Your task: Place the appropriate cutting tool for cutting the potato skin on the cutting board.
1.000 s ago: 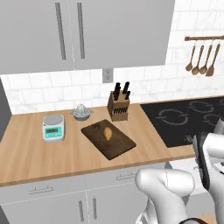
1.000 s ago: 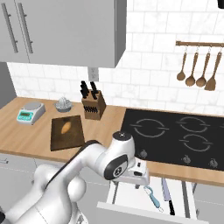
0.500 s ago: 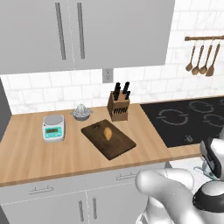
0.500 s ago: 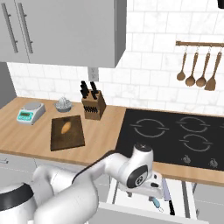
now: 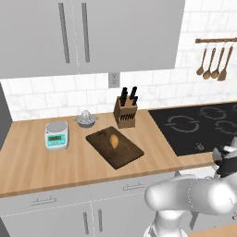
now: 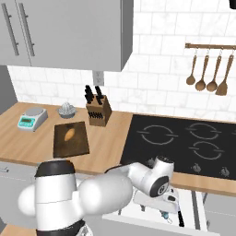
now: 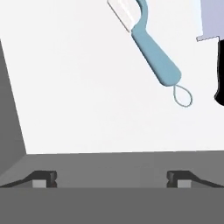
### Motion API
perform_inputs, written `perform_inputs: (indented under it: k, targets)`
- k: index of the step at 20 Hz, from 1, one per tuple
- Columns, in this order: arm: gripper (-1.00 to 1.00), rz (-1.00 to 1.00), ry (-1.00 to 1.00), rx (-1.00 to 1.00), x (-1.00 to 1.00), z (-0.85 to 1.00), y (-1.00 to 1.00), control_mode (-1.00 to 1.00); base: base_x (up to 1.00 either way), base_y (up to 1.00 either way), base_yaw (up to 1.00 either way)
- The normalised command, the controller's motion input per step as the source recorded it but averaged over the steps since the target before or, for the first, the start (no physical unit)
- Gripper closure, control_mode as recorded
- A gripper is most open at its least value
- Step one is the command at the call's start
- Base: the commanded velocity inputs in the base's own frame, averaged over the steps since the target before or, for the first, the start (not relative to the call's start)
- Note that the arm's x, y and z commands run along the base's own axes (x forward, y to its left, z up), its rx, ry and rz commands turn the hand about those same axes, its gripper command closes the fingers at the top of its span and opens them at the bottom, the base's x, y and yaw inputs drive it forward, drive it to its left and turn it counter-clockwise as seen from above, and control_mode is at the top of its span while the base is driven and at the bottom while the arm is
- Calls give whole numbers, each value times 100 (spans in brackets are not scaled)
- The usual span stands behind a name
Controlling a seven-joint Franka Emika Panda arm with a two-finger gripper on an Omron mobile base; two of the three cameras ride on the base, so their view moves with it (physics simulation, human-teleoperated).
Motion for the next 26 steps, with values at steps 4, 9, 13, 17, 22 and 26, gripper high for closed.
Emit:
perform_inputs:
  k: [4, 9, 13, 17, 22, 26]
  targets:
    - [-100, 0, 9, 10, 10, -52, -17, -100, 0, 0, 0]
    - [-100, 0, 15, 6, 1, -49, -3, -100, 0, 0, 0]
    - [-100, 0, 21, 2, -14, -23, 2, -100, 0, 0, 0]
    - [-100, 0, 20, 0, -43, -10, 3, -100, 0, 0, 0]
    - [-100, 0, 17, 0, -62, -7, 0, -100, 0, 0, 0]
    - [-100, 0, 13, 1, -77, -3, 0, -100, 0, 0, 0]
